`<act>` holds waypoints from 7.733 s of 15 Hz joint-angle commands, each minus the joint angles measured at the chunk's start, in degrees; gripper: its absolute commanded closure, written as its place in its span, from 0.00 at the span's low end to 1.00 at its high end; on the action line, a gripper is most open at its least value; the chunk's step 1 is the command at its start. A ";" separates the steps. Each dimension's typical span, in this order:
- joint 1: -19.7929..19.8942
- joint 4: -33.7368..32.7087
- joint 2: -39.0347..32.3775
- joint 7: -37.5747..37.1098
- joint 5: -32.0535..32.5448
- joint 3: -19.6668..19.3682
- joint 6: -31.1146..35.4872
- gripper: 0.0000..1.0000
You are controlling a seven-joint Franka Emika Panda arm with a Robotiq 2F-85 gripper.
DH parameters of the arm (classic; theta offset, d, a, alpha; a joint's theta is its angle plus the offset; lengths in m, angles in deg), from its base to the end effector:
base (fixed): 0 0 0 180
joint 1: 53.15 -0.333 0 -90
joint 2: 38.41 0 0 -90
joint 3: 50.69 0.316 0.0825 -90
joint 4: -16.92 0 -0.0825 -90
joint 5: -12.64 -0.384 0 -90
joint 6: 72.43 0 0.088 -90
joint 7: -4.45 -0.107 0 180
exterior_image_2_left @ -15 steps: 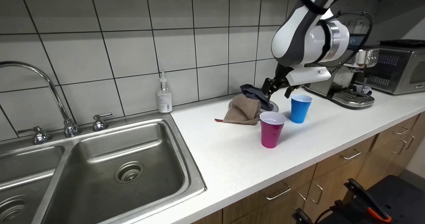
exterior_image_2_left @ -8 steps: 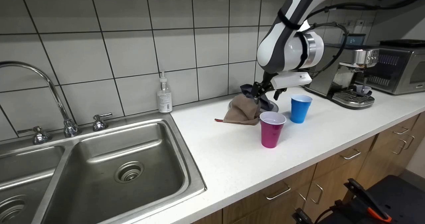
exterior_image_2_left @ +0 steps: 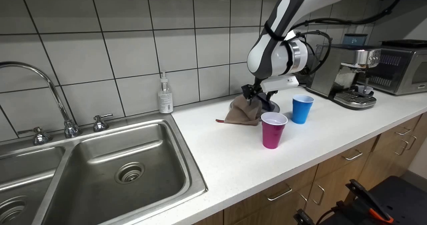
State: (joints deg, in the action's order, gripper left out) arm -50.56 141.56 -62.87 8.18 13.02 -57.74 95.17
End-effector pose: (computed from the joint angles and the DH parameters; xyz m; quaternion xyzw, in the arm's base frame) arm 0.5836 -0.0976 0.2276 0.9857 -0.0383 0.1581 0.0441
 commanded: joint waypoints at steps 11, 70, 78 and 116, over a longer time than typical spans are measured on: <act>-4.30 -8.44 -6.99 -7.29 1.59 -2.11 -0.77 0.00; 5.15 7.40 13.50 0.82 -4.93 7.11 1.41 0.99; 4.71 12.50 19.34 9.01 -12.34 10.61 0.61 0.99; -0.06 9.70 10.45 13.81 -13.46 17.79 0.61 0.99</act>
State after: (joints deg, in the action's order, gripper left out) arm -49.54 152.95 -50.76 24.66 -3.44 -38.75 95.77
